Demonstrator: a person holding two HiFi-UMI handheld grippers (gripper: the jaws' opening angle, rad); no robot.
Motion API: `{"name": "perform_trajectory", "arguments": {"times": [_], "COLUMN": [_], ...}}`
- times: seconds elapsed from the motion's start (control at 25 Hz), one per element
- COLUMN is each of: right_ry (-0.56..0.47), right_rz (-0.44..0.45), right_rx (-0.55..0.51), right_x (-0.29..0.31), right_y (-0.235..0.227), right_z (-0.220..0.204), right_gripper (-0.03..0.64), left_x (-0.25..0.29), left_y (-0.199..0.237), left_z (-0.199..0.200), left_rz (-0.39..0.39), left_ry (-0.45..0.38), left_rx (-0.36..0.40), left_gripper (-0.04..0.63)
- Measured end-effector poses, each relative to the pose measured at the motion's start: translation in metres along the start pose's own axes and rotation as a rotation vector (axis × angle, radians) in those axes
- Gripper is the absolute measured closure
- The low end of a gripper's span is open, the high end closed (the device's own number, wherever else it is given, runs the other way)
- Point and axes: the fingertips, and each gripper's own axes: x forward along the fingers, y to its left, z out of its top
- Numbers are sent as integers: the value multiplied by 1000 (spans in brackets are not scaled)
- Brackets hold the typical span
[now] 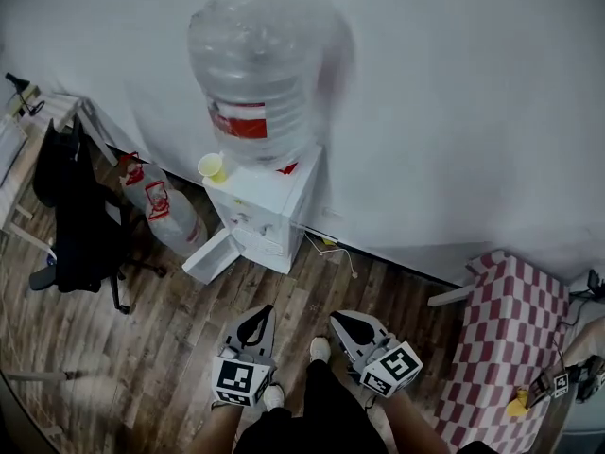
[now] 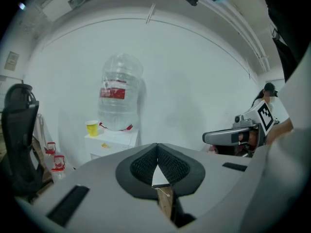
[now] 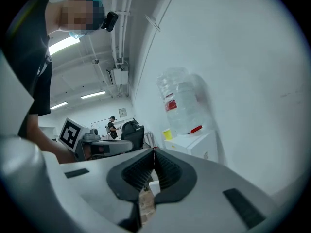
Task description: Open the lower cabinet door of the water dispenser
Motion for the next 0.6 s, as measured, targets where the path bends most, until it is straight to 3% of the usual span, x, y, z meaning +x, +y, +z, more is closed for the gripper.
{"name": "perform_trajectory", "arguments": {"times": [0.6], "right_ry": [-63], "right_rz": [-85], "right_rx": [-16], "right_x": [-75], "right_y": [143], "right_z": [3], "right_gripper": [594], "left_x": [-174], "left_y": [-11], "left_z": [14], "left_rz": [-32], "left_ry": [-128], "left_rx": [-20], "left_gripper": [581]}}
